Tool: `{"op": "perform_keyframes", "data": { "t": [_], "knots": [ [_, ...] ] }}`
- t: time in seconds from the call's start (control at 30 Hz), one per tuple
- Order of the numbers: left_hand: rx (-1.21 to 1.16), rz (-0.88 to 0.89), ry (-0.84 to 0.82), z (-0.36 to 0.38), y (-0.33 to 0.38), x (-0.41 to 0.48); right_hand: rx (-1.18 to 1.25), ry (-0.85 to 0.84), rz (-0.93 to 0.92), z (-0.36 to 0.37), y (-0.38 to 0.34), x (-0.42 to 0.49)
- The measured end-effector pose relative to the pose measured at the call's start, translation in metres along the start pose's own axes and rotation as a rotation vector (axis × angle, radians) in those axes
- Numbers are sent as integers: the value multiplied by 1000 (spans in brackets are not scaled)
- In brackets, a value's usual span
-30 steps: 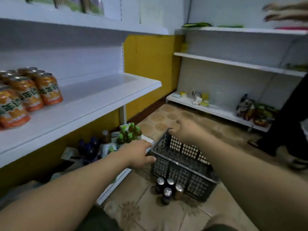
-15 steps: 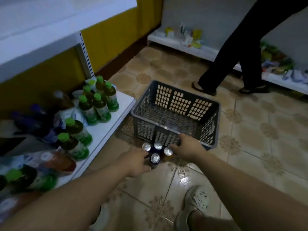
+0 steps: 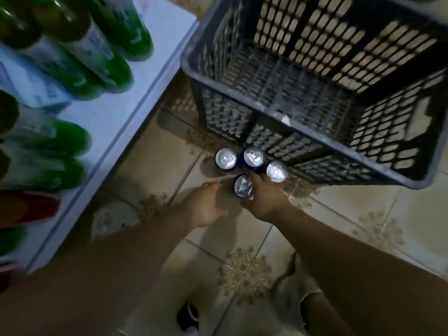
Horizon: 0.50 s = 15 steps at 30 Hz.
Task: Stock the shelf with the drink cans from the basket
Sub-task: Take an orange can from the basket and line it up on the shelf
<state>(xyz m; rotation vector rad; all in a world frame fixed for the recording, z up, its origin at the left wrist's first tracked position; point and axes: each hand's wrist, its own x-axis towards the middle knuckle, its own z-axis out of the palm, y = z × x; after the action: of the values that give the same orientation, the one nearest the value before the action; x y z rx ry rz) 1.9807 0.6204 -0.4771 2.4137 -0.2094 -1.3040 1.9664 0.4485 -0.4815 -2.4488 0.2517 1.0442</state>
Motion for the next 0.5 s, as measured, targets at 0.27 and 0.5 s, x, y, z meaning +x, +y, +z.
{"op": "perform_keyframes", "data": {
  "t": [0.27,0.5],
  "knots": [
    [-45,-12,-66,17,-31,13,145,157,-11,33,-1,18],
    [-207,121,85,-40,-11,-76,450,302,-105,-21,-52,-84]
  ]
}}
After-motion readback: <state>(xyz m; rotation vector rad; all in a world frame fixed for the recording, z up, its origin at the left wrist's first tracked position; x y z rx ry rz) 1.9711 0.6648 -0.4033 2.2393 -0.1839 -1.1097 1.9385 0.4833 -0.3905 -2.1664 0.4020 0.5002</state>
